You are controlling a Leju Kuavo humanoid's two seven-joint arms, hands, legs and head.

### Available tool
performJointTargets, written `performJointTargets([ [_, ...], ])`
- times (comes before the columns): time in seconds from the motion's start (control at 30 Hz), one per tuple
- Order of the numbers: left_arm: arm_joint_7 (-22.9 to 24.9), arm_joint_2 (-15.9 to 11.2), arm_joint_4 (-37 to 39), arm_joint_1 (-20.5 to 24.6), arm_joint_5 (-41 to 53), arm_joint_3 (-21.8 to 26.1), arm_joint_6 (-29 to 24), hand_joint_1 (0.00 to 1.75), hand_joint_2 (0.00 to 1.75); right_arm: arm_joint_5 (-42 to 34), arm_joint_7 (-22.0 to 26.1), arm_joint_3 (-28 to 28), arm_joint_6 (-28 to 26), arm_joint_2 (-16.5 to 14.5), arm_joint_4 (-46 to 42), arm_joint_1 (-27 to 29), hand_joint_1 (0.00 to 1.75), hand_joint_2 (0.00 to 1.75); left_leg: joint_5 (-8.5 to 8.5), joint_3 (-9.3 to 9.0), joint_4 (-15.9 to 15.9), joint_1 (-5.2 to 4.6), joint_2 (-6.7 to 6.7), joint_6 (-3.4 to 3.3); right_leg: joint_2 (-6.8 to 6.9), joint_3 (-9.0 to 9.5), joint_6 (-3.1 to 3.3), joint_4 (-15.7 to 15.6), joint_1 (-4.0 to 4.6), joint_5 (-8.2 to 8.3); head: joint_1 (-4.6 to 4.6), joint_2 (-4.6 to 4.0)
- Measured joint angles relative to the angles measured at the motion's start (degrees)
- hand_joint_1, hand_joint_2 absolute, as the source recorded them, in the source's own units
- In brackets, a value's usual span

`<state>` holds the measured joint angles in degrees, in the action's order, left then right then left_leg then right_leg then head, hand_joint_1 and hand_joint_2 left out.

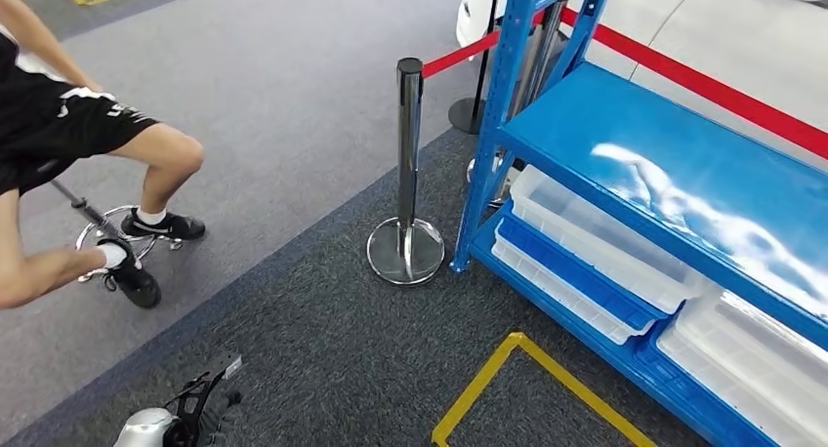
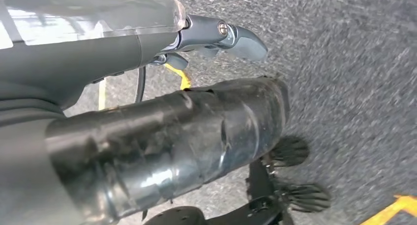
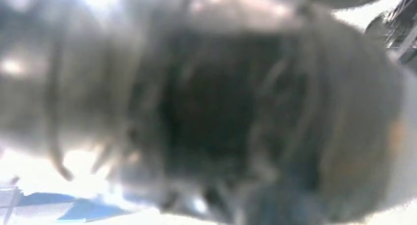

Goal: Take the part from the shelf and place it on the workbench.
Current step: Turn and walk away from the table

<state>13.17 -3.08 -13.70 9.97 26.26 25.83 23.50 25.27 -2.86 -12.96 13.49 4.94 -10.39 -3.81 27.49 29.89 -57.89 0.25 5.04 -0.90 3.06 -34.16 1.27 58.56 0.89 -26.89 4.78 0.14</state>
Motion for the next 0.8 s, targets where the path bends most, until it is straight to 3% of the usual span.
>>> performJointTargets([
  [0.07, 0.05, 0.03, 0.0, 0.14, -0.18, -0.08, 0.0, 0.0, 0.0, 0.01, -0.03, -0.02, 0.0, 0.06, -0.04, 0.02, 0.0, 0.0, 0.41, -0.45, -0.71, 0.1, -0.07, 0.62, -1.26, 0.78, 0.59, -0.64, -0.29, 0.86, -0.08, -0.01],
  [0.13, 0.04, 0.04, 0.0, 0.34, -0.38, -0.17, 0.01, 0.0, 0.0, 0.03, -0.06, -0.02, 0.03, 0.09, -0.07, -0.1, 0.0, 0.0, 2.67, 0.39, -3.15, 0.41, -2.01, 1.07, -2.36, 1.61, 0.85, -1.14, -0.69, 1.08, -0.05, -0.01],
  [0.17, 0.04, 0.03, 0.0, 0.37, -0.46, -0.2, 0.01, 0.0, 0.0, 0.03, -0.07, -0.03, 0.08, 0.08, -0.08, -0.19, 0.0, 0.0, 4.57, 1.66, -5.95, 0.58, -3.21, 1.25, -2.93, 1.79, 0.94, -1.25, -0.78, 1.19, -0.03, -0.01],
  [0.23, 0.08, -0.03, 0.0, 0.25, -0.57, -0.22, 0.0, 0.0, 0.0, 0.11, -0.09, -0.04, 0.22, 0.07, -0.08, -0.29, 0.0, 0.0, 7.92, 5.19, -12.78, 0.69, -4.36, 1.53, -4.32, 1.75, 1.04, -1.19, -0.76, 1.17, -0.01, -0.01],
  [0.27, 0.1, -0.06, 0.0, 0.17, -0.66, -0.23, -0.03, 0.0, 0.0, 0.15, -0.11, -0.04, 0.3, 0.07, -0.08, -0.28, 0.0, 0.0, 8.22, 6.41, -14.7, 0.7, -4.49, 1.63, -5.07, 1.77, 1.06, -1.13, -0.73, 1.11, -0.02, -0.01],
  [0.3, 0.13, -0.09, 0.0, 0.13, -0.79, -0.23, -0.05, 0.0, 0.0, 0.2, -0.13, -0.04, 0.38, 0.07, -0.08, -0.25, 0.0, 0.0, 7.29, 6.78, -14.59, 0.7, -4.56, 1.69, -5.84, 1.83, 1.03, -1.03, -0.73, 1.02, -0.02, -0.01],
  [0.33, 0.14, -0.1, -0.01, 0.14, -0.96, -0.25, -0.08, 0.0, 0.0, 0.23, -0.15, -0.04, 0.46, 0.06, -0.08, -0.23, 0.0, 0.0, 5.21, 6.18, -12.29, 0.71, -4.75, 1.69, -6.59, 1.94, 0.95, -0.89, -0.75, 0.89, -0.02, -0.01],
  [0.4, 0.14, -0.18, -0.01, 0.2, -1.34, -0.45, -0.1, 0.0, 0.0, 0.28, -0.17, -0.04, 0.62, 0.04, -0.08, -0.28, 0.0, 0.0, 0.92, 3.93, -5.14, 0.77, -6.52, 1.48, -7.98, 2.0, 0.6, -0.48, -0.84, 0.59, -0.05, -0.01],
  [0.43, 0.14, -0.25, -0.02, 0.23, -1.45, -0.62, -0.11, 0.0, 0.0, 0.31, -0.16, -0.04, 0.7, 0.02, -0.08, -0.37, 0.0, 0.0, 0.05, 3.08, -2.41, 0.77, -7.6, 1.28, -8.61, 1.77, 0.36, -0.2, -0.91, 0.49, -0.06, -0.01],
  [0.5, 0.17, -0.35, -0.03, 0.27, -1.57, -0.93, -0.11, 0.0, 0.0, 0.34, -0.18, -0.04, 0.78, 0.01, -0.08, -0.38, 0.0, 0.0, -0.05, 2.66, -0.67, 0.64, -8.66, 0.77, -9.82, 1.17, -0.28, 0.11, -1.07, 0.45, -0.07, -0.01],
  [0.57, 0.18, -0.34, -0.07, 0.45, -1.58, -1.09, -0.09, 0.0, 0.87, 0.35, -0.27, -0.04, 0.74, 0.04, -0.08, -0.07, 0.0, 0.0, -0.8, 2.37, -0.14, 0.8, -7.55, 0.08, -10.37, 0.85, -1.02, 0.19, -1.07, 0.36, -0.06, -0.01],
  [0.63, 0.09, -0.32, -0.1, 0.62, -1.61, -1.2, -0.07, 0.0, 1.75, 0.35, -0.49, -0.04, 0.63, 0.08, -0.08, 0.03, 0.0, 0.0, -1.11, 1.98, 0.53, 1.05, -6.2, -0.64, -7.86, -0.23, -1.58, 2.57, -0.9, -1.28, -0.36, -0.01],
  [0.7, 0.03, -0.34, -0.11, 0.54, -1.6, -1.23, -0.07, 0.0, 1.75, 0.35, -0.68, -0.04, 0.49, 0.07, -0.08, -0.16, 0.0, 0.0, -1.08, 1.83, 0.76, 0.98, -4.76, -1.07, -4.55, -3.56, -2.05, 9.34, -1.1, -4.81, -0.66, -0.01],
  [0.73, 0.03, -0.35, -0.11, 0.48, -1.58, -1.25, -0.07, 0.0, 1.75, 0.35, -0.72, -0.04, 0.41, 0.07, -0.08, -0.22, 0.0, 0.0, -0.98, 1.83, 0.75, 0.93, -4.01, -1.17, -3.84, -5.53, -2.31, 13.1, -1.33, -6.29, -0.67, -0.01],
  [0.77, 0.03, -0.34, -0.11, 0.44, -1.56, -1.29, -0.08, 0.0, 1.75, 0.35, -0.75, -0.04, 0.33, 0.07, -0.08, -0.21, 0.0, 0.0, -0.88, 1.79, 0.74, 0.91, -3.28, -1.2, -3.52, -6.85, -2.54, 15.59, -1.57, -6.86, -0.67, -0.01],
  [0.8, 0.03, -0.33, -0.11, 0.44, -1.56, -1.36, -0.09, 0.0, 1.75, 0.35, -0.79, -0.04, 0.27, 0.07, -0.08, -0.17, 0.0, 0.0, -0.76, 1.7, 0.73, 0.91, -2.62, -1.16, -3.32, -7.13, -2.73, 16.04, -1.78, -6.35, -0.67, -0.01],
])
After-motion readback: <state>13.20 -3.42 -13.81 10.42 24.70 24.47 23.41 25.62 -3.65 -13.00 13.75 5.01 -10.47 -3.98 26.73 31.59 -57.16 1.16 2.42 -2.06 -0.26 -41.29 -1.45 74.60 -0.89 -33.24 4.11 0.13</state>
